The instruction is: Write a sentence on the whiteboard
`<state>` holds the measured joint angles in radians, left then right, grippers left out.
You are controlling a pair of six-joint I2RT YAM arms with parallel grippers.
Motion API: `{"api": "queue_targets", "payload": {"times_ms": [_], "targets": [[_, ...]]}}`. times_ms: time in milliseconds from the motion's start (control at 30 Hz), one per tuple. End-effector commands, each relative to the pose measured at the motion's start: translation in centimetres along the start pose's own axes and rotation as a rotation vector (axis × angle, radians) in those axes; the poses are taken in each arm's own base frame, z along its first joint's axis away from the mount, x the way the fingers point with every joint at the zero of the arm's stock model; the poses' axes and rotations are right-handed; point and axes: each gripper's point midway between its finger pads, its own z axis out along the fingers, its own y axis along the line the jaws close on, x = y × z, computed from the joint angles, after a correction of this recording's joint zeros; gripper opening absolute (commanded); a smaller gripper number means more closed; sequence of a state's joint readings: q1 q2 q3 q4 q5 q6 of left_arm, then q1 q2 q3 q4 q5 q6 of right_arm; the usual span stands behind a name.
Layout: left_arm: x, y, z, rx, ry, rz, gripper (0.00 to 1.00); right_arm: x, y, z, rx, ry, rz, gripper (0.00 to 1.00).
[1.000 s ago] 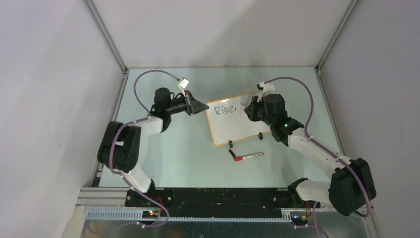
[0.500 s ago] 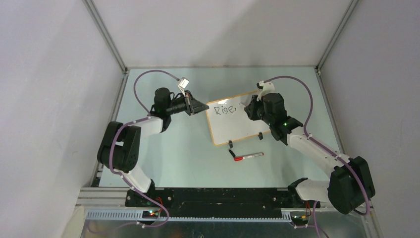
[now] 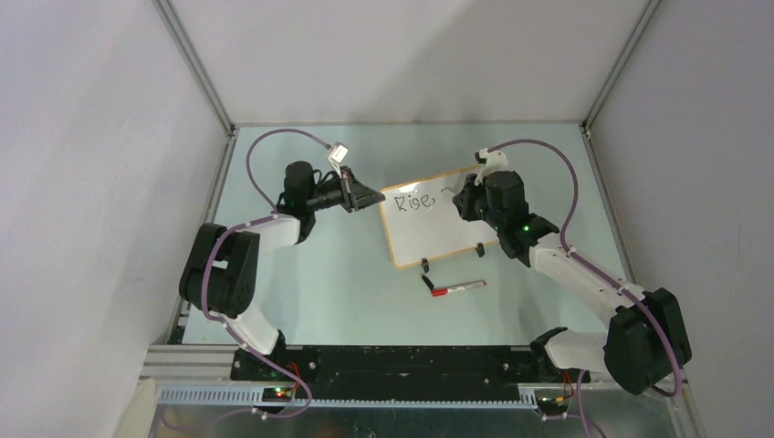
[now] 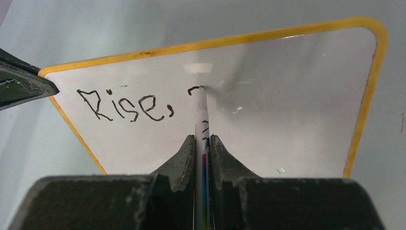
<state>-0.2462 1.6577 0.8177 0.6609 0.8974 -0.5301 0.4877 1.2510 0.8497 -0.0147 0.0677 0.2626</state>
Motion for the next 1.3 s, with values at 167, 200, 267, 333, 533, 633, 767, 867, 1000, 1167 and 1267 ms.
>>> {"api": "queue_targets", "payload": {"times_ms": [167, 200, 267, 333, 533, 633, 767, 867, 1000, 1167, 1267], "targets": [[-1.8, -0.8, -0.4, 0.006, -0.033, 0.076, 0.02, -2.6, -0.2, -0.8, 0.02, -0.059, 0.02, 0.0], [-1.7, -0.8, -0.4, 0.007, -0.032, 0.075, 0.02, -2.8, 0.0, -0.9, 0.005, -0.062, 0.02, 0.0], [-1.8, -0.9, -0.4, 0.008, -0.032, 0.077, 0.02, -3.2, 0.5, -1.2, -0.017, -0.076, 0.016, 0.0], [-1.8, -0.9, -0.4, 0.008, -0.032, 0.077, 0.02, -3.6, 0.8, -1.4, -0.034, -0.088, 0.015, 0.0], [-1.8, -0.9, -0.4, 0.01, -0.031, 0.076, 0.02, -4.4, 1.2, -1.5, -0.058, -0.116, 0.015, 0.0], [-1.8, -0.9, -0.4, 0.012, -0.03, 0.077, 0.02, -4.5, 1.5, -1.3, -0.072, -0.117, 0.016, 0.0], [-1.8, -0.9, -0.4, 0.012, -0.029, 0.076, 0.02, -4.5, 1.7, -0.9, -0.074, -0.101, 0.015, 0.0], [-1.8, -0.9, -0.4, 0.011, -0.03, 0.076, 0.02, -4.6, 1.7, -0.7, -0.073, -0.1, 0.016, 0.0], [-1.7, -0.9, -0.4, 0.013, -0.029, 0.076, 0.02, -4.8, 1.7, -0.6, -0.072, -0.099, 0.014, 0.0], [-1.7, -1.0, -0.4, 0.013, -0.029, 0.076, 0.02, -4.8, 1.7, -0.2, -0.068, -0.092, 0.014, 0.0], [-1.8, -1.0, -0.4, 0.013, -0.031, 0.078, 0.02, -4.7, 1.6, -0.1, -0.065, -0.089, 0.013, 0.0]]}}
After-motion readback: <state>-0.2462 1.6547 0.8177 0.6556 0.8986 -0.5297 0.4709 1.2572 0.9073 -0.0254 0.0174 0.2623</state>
